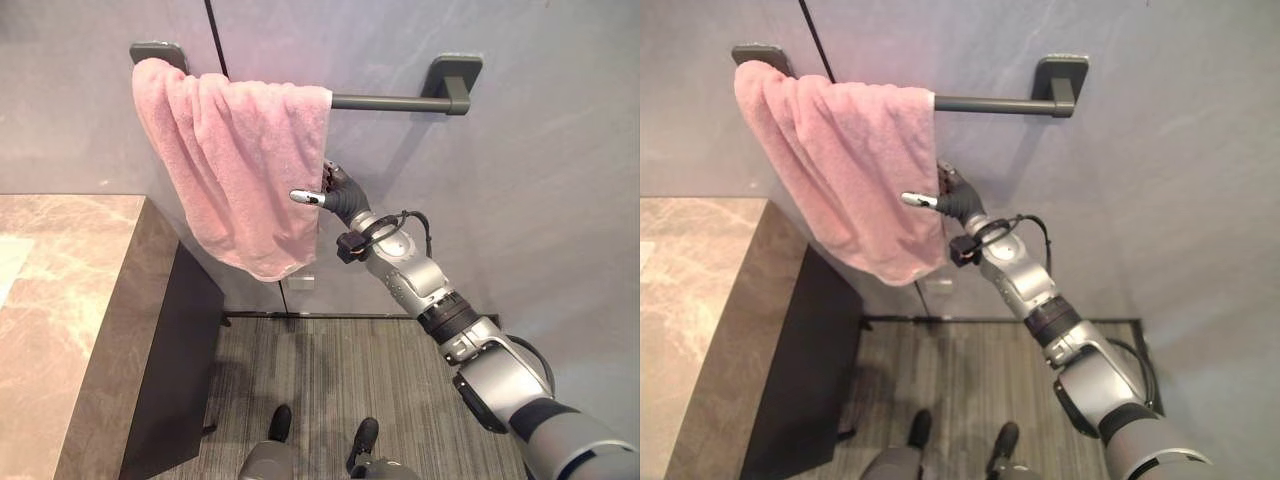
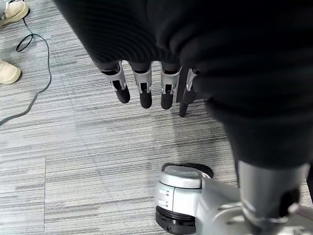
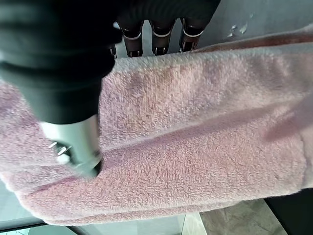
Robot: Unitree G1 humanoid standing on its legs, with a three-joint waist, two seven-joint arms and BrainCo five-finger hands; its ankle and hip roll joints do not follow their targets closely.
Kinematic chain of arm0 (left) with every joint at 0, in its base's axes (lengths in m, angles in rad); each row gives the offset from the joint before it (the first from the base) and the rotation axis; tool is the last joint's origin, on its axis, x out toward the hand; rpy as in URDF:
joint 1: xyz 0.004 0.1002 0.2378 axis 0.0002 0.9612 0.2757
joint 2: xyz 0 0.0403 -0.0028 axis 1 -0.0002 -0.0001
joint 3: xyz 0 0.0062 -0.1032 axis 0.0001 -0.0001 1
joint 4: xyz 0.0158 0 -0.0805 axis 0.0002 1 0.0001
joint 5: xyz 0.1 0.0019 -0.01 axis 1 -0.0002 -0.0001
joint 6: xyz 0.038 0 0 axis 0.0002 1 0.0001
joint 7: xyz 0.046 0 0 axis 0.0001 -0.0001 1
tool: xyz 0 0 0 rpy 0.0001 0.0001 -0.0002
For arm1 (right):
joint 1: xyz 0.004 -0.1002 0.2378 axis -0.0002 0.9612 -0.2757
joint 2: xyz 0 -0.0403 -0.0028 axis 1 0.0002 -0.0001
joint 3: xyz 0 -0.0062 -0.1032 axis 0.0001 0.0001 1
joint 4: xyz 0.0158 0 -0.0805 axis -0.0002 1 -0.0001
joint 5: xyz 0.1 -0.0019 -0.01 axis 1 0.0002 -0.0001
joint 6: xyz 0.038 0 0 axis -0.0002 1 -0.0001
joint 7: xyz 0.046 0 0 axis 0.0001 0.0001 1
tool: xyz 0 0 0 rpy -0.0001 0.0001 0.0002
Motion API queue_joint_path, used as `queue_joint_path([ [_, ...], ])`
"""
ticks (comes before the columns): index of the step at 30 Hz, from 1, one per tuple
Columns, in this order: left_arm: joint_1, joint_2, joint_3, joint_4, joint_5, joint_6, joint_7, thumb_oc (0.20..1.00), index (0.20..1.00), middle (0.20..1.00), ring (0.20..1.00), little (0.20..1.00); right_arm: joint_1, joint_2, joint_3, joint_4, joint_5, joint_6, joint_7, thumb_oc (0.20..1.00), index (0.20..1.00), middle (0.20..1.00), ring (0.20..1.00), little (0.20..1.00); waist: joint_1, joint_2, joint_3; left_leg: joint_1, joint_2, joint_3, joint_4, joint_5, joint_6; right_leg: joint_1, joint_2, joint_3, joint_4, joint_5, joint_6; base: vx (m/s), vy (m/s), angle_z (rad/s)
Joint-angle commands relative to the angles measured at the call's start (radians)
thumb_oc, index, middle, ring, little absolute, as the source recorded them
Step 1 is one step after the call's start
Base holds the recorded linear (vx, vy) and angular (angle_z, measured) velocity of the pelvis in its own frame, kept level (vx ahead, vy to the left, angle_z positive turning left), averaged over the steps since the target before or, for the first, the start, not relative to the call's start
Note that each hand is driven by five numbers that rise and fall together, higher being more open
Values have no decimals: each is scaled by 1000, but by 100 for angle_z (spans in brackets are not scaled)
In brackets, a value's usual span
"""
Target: Put brush and paste in cup on sink, flatten towel.
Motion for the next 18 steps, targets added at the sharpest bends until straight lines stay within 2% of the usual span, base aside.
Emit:
queue_joint_path([
  [1, -7, 33, -44, 69, -8, 1, 19, 1000, 1000, 1000, 1000, 1000, -101, 36, -35, 44, 3, -74, -16, 200, 200, 200, 200, 200, 25, -41, -12, -31, 0, 21, 88, -121, 0, 22, -126, 19, 77, -147, 105, 0, 0, 0],
  [14, -13, 31, -47, 78, 5, 8, 26, 1000, 1000, 1000, 1000, 1000, -90, 35, -40, 46, -7, -73, -27, 200, 200, 200, 200, 200, 25, -40, -17, -22, 0, 16, 83, -122, -1, 34, -125, 15, 76, -154, 102, 1, 0, 1],
  [18, -13, 35, -41, 84, 18, 11, 26, 1000, 1000, 1000, 1000, 1000, -83, -13, -44, 44, -22, -61, -24, 200, 200, 200, 200, 200, 16, -35, -21, -13, 1, 23, 81, -124, -4, 41, -124, 15, 75, -156, 102, 0, 0, 0],
])
